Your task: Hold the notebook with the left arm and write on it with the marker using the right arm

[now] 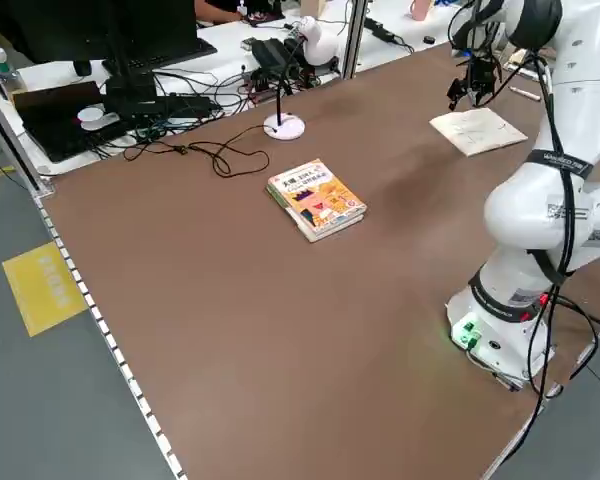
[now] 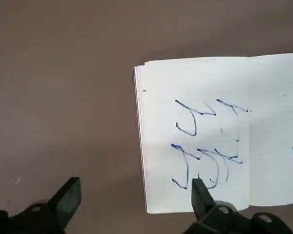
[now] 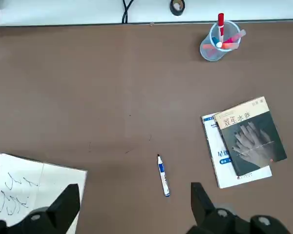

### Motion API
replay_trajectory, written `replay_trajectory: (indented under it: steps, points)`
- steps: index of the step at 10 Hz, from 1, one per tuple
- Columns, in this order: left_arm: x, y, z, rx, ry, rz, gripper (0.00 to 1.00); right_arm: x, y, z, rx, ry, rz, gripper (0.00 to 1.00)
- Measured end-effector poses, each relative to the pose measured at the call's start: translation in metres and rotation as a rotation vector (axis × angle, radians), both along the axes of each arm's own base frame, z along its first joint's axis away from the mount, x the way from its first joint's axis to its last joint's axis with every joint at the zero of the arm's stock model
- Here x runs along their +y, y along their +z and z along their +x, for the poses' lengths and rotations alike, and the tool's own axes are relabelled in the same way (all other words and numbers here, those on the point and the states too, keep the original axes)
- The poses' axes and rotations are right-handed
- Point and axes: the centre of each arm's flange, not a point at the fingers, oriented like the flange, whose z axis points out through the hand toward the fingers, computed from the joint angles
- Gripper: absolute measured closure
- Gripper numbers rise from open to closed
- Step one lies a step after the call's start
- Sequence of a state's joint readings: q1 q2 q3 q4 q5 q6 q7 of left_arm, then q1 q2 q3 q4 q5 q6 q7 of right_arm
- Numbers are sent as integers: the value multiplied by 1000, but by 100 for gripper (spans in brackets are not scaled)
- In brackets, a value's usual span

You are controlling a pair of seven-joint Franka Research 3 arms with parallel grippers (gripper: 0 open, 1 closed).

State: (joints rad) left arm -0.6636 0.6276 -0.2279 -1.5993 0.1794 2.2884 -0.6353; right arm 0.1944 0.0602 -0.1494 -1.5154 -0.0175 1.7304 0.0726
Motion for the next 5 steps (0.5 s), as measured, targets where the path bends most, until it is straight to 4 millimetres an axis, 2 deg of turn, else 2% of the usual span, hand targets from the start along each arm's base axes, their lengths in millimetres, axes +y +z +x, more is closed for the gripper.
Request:
replay_trajectory:
  steps: [5]
  points:
    - [0, -38, 3, -1, -8, -3, 0, 1, 0, 0, -1, 2, 0, 0]
